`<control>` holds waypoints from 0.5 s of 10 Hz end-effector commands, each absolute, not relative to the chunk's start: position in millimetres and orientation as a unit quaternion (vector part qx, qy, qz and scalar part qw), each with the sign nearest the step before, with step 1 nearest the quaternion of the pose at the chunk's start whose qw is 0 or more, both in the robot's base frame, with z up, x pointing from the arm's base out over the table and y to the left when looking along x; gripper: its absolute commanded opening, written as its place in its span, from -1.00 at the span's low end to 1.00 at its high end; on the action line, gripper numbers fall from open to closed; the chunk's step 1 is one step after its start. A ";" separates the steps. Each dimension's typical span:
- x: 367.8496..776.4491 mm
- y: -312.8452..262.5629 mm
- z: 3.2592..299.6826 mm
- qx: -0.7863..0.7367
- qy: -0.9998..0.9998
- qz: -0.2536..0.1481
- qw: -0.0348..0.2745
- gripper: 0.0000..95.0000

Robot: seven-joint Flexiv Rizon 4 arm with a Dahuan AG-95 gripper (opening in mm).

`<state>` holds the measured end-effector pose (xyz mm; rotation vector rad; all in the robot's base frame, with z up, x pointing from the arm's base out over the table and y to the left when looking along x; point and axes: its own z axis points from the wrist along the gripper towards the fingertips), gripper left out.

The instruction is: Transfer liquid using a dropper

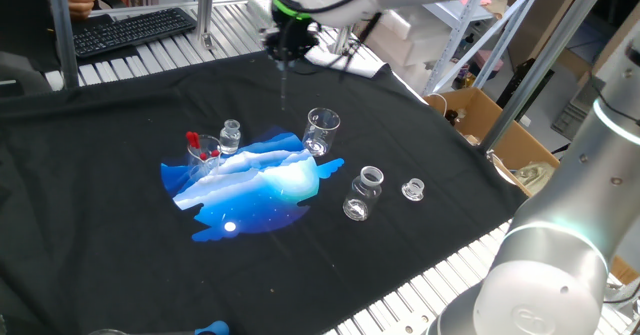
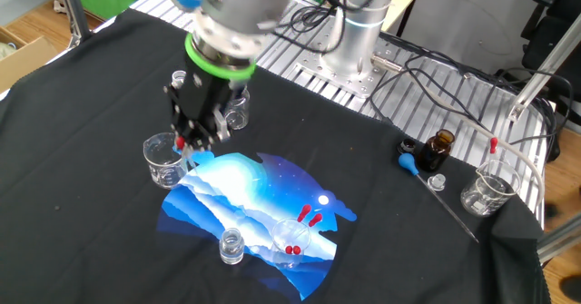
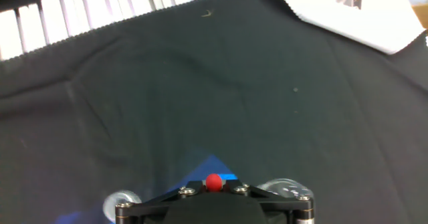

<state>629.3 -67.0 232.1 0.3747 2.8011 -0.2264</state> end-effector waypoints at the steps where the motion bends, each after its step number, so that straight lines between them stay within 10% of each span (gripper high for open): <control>1: 623.9 -81.8 231.7 0.121 0.977 -0.080 0.154 -1.00; 5: 613.4 -112.6 230.9 0.091 0.979 -0.076 0.164 -1.00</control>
